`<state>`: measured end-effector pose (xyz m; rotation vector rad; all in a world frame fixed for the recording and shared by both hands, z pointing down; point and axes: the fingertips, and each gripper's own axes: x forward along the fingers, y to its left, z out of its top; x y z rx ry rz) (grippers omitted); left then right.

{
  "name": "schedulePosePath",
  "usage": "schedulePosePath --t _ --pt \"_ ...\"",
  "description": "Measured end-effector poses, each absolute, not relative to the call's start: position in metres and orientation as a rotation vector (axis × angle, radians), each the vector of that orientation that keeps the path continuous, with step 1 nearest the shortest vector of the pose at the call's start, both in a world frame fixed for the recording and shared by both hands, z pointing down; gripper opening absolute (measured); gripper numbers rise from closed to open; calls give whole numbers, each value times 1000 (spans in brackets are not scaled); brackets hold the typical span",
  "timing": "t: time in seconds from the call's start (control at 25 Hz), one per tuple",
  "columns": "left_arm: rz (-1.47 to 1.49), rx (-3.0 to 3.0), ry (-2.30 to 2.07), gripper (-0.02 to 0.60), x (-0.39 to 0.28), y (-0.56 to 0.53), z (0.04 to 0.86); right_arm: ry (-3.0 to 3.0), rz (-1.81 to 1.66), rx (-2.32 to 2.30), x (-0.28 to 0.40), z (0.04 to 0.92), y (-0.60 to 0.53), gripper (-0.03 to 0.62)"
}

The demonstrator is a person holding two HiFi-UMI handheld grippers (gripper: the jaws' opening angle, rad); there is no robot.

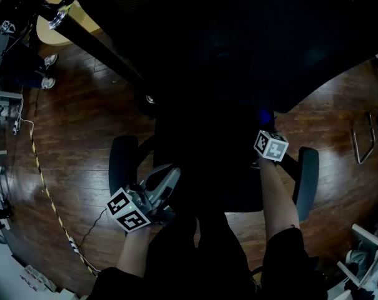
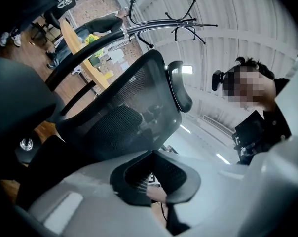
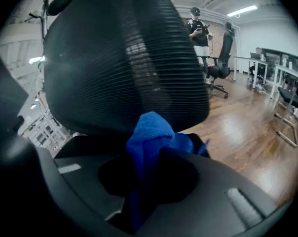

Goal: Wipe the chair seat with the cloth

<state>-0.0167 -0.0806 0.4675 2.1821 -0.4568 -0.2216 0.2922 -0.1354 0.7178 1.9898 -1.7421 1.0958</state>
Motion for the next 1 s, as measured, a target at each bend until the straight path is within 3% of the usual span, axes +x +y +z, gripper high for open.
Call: schedulePosePath --t 0.36,0.6,0.8,1.0 --pt "-288 2169 -522 -12 -45 -75 452 -2186 1291 1565 41 702 -187 67" --pt "-318 2165 -580 -12 -72 -68 444 -2312 1295 1305 -84 695 -200 68" --pt "-338 2164 -597 -12 -92 -63 443 -2230 1217 1306 -95 718 -192 69" --pt "-337 2166 -592 -12 -89 -61 452 -2147 1180 1442 -41 735 -182 68"
